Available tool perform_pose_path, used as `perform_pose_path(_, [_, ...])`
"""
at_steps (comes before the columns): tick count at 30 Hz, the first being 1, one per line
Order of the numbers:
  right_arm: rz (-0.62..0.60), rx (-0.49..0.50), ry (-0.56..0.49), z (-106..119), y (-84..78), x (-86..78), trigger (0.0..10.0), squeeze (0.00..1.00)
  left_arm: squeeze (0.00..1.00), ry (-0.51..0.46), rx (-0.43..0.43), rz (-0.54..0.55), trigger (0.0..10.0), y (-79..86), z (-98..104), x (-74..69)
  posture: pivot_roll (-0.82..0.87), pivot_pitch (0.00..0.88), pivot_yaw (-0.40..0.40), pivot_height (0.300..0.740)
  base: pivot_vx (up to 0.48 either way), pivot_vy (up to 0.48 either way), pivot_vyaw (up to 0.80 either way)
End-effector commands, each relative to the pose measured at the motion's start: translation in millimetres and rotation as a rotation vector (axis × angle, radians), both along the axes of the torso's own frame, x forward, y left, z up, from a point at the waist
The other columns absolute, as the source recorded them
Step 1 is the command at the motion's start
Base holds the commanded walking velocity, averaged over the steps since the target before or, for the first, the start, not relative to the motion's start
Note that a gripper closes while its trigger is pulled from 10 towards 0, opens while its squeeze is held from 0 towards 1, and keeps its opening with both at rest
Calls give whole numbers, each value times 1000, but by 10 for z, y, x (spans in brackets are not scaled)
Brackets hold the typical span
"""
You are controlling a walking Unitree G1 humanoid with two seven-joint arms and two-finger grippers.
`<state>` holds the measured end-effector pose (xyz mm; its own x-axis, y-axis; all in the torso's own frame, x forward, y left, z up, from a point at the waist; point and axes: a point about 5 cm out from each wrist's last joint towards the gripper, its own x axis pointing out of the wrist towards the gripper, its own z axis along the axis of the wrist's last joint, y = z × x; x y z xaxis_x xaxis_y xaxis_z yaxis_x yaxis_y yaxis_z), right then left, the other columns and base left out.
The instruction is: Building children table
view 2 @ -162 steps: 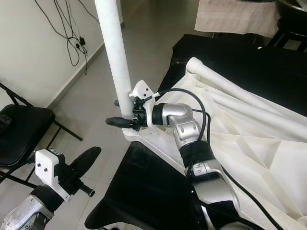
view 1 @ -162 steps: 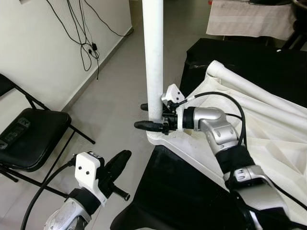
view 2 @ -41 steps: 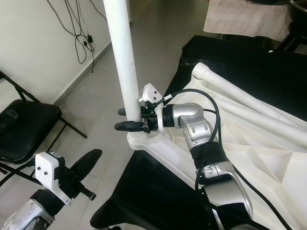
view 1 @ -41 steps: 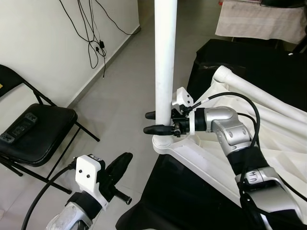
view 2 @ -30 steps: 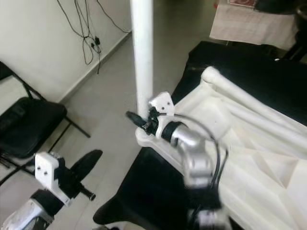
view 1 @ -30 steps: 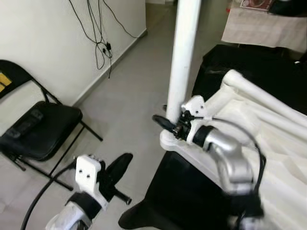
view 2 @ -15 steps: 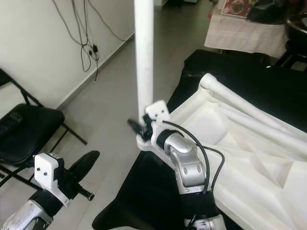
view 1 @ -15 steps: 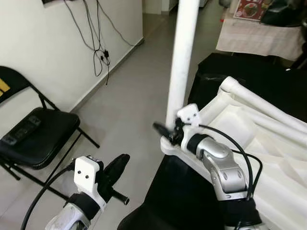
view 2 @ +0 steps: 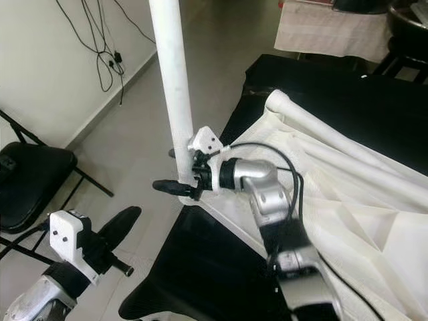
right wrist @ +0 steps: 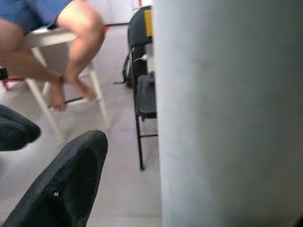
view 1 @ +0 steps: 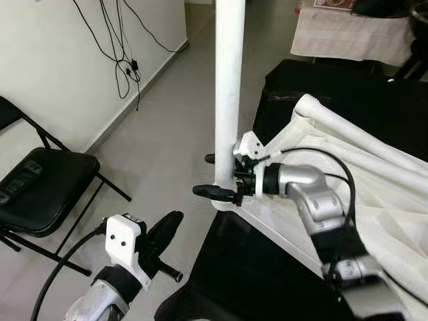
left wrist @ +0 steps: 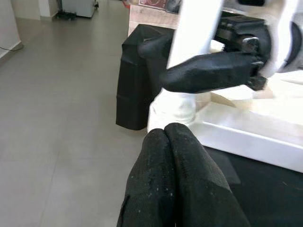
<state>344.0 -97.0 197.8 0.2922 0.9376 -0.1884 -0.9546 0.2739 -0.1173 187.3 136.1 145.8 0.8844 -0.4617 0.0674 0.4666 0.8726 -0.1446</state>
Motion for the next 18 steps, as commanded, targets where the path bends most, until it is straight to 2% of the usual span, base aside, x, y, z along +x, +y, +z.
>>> perform_pose_path(1, [49, 6, 3, -10, 103, -10, 10000, 0, 0, 7, -3, 2, 10000, -10, 2, -26, -7, 166, 12, 740, 0, 0, 0])
perform_pose_path(4, [60, 18, 12, 11, 101, 9, 10000, 0, 0, 8, -3, 2, 10000, -14, 4, -32, -2, 169, 13, 740, 0, 0, 0])
perform_pose_path(5, [72, 28, 21, 31, 85, 30, 0, 0, 0, 9, -3, 1, 10000, -17, 4, -38, -2, 171, 15, 740, 0, 0, 0])
perform_pose_path(11, [129, 40, 47, 29, 3, 68, 0, 0, 0, 16, -3, -4, 10000, -20, 0, -53, -9, 167, 23, 740, 0, 0, 0])
perform_pose_path(16, [97, 40, 48, -44, -76, 56, 0, 0, 0, 18, -1, -7, 10000, -20, -5, -50, -6, 163, 15, 740, 0, 0, 0])
perform_pose_path(17, [48, 49, 39, -62, -114, 47, 0, 0, 0, 18, 0, -6, 10000, -17, -6, -48, -11, 166, 9, 740, 0, 0, 0])
perform_pose_path(18, [48, 49, 39, -62, -114, 47, 0, 0, 0, 18, 0, -6, 10000, -17, -6, -48, -11, 166, 9, 740, 0, 0, 0])
